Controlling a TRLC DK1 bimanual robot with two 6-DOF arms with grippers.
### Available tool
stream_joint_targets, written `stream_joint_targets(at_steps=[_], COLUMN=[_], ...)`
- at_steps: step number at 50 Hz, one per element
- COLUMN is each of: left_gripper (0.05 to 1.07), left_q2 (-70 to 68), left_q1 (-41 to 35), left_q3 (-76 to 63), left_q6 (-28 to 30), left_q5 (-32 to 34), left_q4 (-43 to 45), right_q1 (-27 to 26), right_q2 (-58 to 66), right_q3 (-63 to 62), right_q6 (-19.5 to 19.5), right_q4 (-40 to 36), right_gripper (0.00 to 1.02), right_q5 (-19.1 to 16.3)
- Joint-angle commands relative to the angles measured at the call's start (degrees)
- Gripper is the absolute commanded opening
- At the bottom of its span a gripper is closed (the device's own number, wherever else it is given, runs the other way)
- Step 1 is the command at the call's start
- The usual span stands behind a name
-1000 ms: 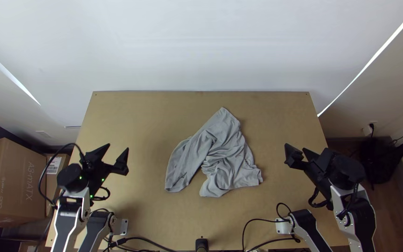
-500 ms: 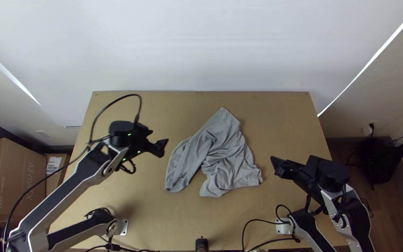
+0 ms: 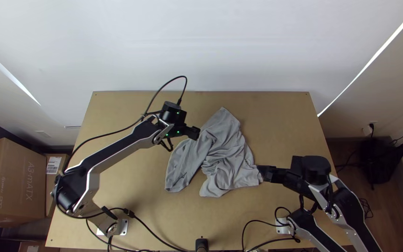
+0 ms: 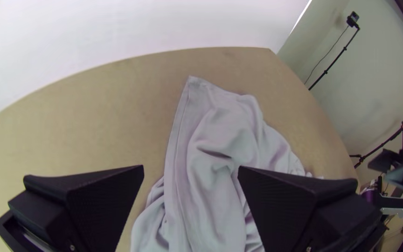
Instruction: Fold the t-shirt
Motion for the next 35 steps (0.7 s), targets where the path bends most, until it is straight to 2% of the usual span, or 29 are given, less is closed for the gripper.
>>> stream_joint_targets(at_steps=[1,3,8,13,17,22,26,35], left_gripper=[1.01,1.01,1.01,1.01,1.01,1.01,0.99,0.98], left_q2=[4.8,6.4,10.4,13.3,14.8,16.2,16.9,18.1], left_q1=[-0.8,-1.1,-1.5,-1.5,-1.4,-1.2,-0.7,0.5], left_q3=[2.1,2.5,4.3,5.5,5.8,6.1,6.5,8.1], left_q6=[-2.5,-2.5,-2.7,-2.8,-2.9,-2.9,-3.1,-4.1], left_q5=[0.8,0.8,0.8,0.8,1.0,1.2,1.2,2.0], left_q4=[2.0,3.4,3.8,5.4,7.0,8.0,8.0,8.2], right_q1=[2.7,3.4,5.2,7.3,7.4,4.0,3.7,0.8], right_q2=[3.3,4.9,8.8,13.2,16.6,20.1,23.9,33.9], right_q3=[-1.0,-0.7,0.5,2.1,1.2,-1.0,-1.0,0.6], right_q6=[4.3,6.6,11.6,15.2,21.7,20.6,19.5,17.7], right_q4=[0.8,1.4,3.0,3.7,4.8,11.4,14.2,15.4], right_gripper=[0.99,0.99,0.99,0.99,0.99,0.99,0.99,0.98], right_q5=[-2.5,-4.5,-6.6,-7.1,-7.3,-9.9,-10.1,-11.0])
